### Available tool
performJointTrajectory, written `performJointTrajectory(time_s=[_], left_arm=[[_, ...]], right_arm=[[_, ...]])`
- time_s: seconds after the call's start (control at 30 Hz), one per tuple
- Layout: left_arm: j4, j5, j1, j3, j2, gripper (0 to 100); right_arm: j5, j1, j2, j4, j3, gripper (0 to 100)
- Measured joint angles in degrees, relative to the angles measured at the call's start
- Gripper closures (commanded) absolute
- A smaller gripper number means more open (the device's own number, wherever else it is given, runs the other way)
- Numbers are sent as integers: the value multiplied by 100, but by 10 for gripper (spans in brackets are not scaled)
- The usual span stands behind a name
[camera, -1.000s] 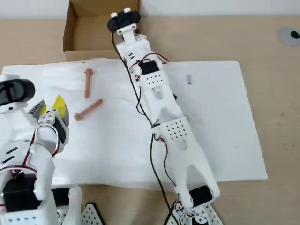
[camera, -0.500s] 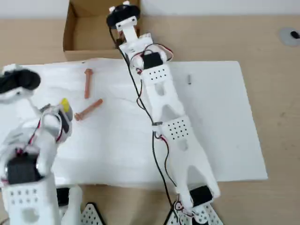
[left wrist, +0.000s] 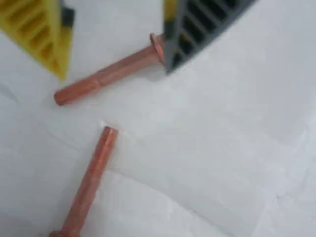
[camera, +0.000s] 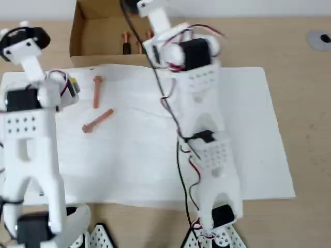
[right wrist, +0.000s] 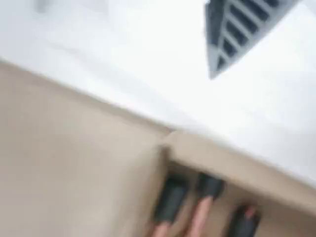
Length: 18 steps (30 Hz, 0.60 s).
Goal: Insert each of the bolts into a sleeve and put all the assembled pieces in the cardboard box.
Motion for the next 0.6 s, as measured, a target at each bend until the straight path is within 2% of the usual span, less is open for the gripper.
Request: performJointTrajectory(time_s=[0.13, 0.23, 0.43, 0.6], left_arm=[[369, 0, 0, -615, 589, 860], [659, -9, 0, -941, 888, 860], [976, -9, 9, -1407, 1574, 857], [985, -18, 571, -1969, 2198, 857]], right_arm=[[79, 273, -949, 26, 246, 659], [79, 492, -1793, 26, 1204, 659], [79, 563, -4176, 26, 4545, 659], [97, 721, -5626, -369, 7587, 659]])
